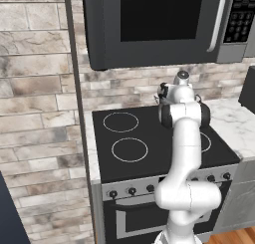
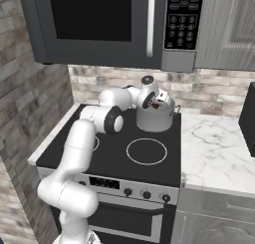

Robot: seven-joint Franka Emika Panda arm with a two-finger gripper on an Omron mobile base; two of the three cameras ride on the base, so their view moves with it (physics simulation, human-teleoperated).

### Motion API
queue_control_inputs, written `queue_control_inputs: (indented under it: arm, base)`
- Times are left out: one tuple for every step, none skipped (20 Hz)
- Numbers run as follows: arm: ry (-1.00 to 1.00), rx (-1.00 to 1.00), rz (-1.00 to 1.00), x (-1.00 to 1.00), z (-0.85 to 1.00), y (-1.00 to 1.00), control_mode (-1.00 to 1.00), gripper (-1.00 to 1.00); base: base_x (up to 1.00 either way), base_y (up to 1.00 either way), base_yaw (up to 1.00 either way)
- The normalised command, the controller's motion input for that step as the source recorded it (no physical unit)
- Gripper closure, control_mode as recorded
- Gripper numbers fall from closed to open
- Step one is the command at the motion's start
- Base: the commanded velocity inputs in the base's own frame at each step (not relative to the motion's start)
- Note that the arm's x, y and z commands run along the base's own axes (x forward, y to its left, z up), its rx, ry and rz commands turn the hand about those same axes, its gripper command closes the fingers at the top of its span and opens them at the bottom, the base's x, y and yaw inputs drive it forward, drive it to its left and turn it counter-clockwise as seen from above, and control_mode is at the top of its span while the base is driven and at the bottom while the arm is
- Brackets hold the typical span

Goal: Turn on the burner for the pot on the stove. Wait thirty seconds for the pot to heat up. Then add the sweet potato to the pot.

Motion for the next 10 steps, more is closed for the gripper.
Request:
queue_control_inputs:
  arm:
    - [0.0, 0.0, 0.0, 0.0, -0.06, -0.01, -1.0, 1.0]
    - [0.0, 0.0, 0.0, 0.01, -0.06, 0.0, -1.0, 1.0]
    - [0.0, 0.0, 0.0, 0.0, 0.0, 0.0, -1.0, 1.0]
    - [0.0, 0.0, 0.0, 0.0, 0.0, 0.0, -1.0, -1.0]
    - [0.0, 0.0, 0.0, 0.0, 0.0, 0.0, -1.0, -1.0]
    - [0.0, 0.0, 0.0, 0.0, 0.0, 0.0, -1.0, -1.0]
    - [0.0, 0.0, 0.0, 0.0, 0.0, 0.0, -1.0, -1.0]
    - [0.0, 0.0, 0.0, 0.0, 0.0, 0.0, -1.0, -1.0]
    - [-0.01, 0.0, 0.0, 0.0, 0.0, 0.0, -1.0, -1.0]
    - [-0.03, 0.0, 0.0, 0.0, 0.0, 0.0, -1.0, -1.0]
  base:
    - [0.0, 0.0, 0.0]
    - [0.0, 0.0, 0.0]
    - [0.0, 0.0, 0.0]
    - [0.0, 0.0, 0.0]
    - [0.0, 0.0, 0.0]
    - [0.0, 0.0, 0.0]
    - [0.0, 0.0, 0.0]
    - [0.0, 0.0, 0.0]
    - [0.0, 0.0, 0.0]
    - [0.0, 0.0, 0.0]
